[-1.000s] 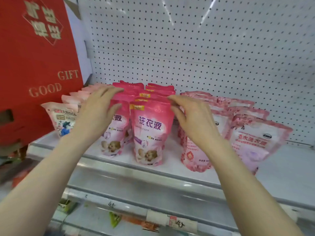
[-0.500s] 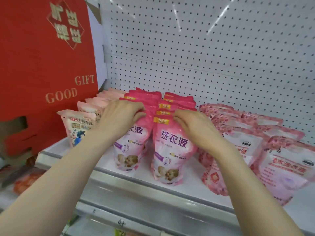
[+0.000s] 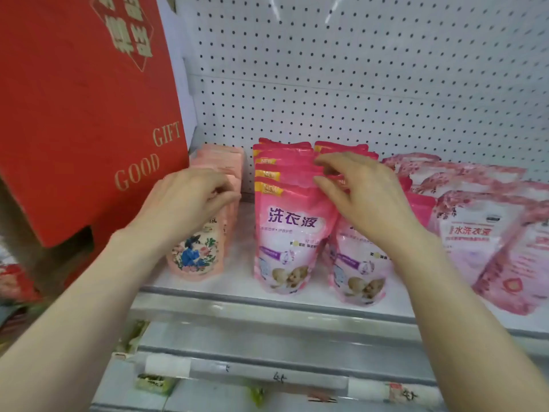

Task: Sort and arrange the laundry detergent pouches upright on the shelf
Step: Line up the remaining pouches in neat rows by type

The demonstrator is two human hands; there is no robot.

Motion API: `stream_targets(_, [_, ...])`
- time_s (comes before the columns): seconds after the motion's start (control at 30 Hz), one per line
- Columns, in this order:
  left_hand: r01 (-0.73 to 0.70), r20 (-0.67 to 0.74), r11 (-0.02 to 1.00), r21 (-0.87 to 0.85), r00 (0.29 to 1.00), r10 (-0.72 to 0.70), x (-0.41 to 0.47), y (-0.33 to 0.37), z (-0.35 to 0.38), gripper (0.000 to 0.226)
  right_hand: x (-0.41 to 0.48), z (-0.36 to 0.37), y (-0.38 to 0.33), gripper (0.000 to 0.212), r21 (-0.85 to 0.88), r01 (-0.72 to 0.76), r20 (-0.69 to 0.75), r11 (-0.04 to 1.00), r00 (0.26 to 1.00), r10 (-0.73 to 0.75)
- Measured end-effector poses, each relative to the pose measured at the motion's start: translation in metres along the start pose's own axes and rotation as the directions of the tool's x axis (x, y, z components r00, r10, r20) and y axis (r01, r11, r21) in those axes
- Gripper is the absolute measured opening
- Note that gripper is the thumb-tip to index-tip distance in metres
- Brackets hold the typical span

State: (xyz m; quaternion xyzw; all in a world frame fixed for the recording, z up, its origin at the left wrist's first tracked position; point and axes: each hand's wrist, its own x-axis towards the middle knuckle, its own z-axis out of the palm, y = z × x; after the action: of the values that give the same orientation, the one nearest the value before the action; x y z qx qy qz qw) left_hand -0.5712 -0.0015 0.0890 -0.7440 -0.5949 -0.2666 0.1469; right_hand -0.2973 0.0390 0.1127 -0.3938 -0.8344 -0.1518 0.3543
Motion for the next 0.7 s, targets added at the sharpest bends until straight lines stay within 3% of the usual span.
stream_targets(0.1, [-0.001,0.134,0.999,0.049,0.991,-0.005,-0.010,-0.018,0.001,0.033,0.006,0.013,-0.008,0.022,0.014,-0.039,0.054,0.999,0.998,0.039])
stream_targets(0.2, [0.024,0.190,0.996,0.082,0.981,-0.039,-0.015,-0.027,0.005,0.022,0.005,0.019,-0.011,0.039,0.070,-0.052,0.064,0.996,0.997,0.048])
stream_targets(0.27, [0.050,0.215,0.997,0.066,0.975,-0.063,-0.015,-0.029,0.006,0.034,0.004,0.020,-0.014,0.049,0.094,-0.054,0.081,0.994,0.996,0.047])
stream_targets(0.4, [0.016,0.277,0.999,0.051,0.960,-0.030,-0.012,-0.032,0.002,0.042,0.003,0.024,-0.019,0.047,0.104,-0.055,0.096,0.993,0.994,0.045])
stream_targets(0.53, [-0.003,0.289,1.000,0.019,0.957,-0.003,-0.013,-0.033,0.001,0.038,0.003,0.023,-0.018,0.045,0.090,-0.041,0.121,0.995,0.992,0.030])
stream_targets(0.6, [0.003,0.281,1.000,-0.030,0.960,0.005,-0.010,-0.031,-0.002,0.022,0.004,0.021,-0.016,0.047,0.082,-0.027,0.125,0.996,0.992,0.016])
stream_targets(0.7, [0.018,0.149,0.993,-0.117,0.989,0.000,0.003,-0.031,-0.004,0.023,0.010,0.018,-0.012,0.050,0.076,-0.034,0.098,0.996,0.995,0.027])
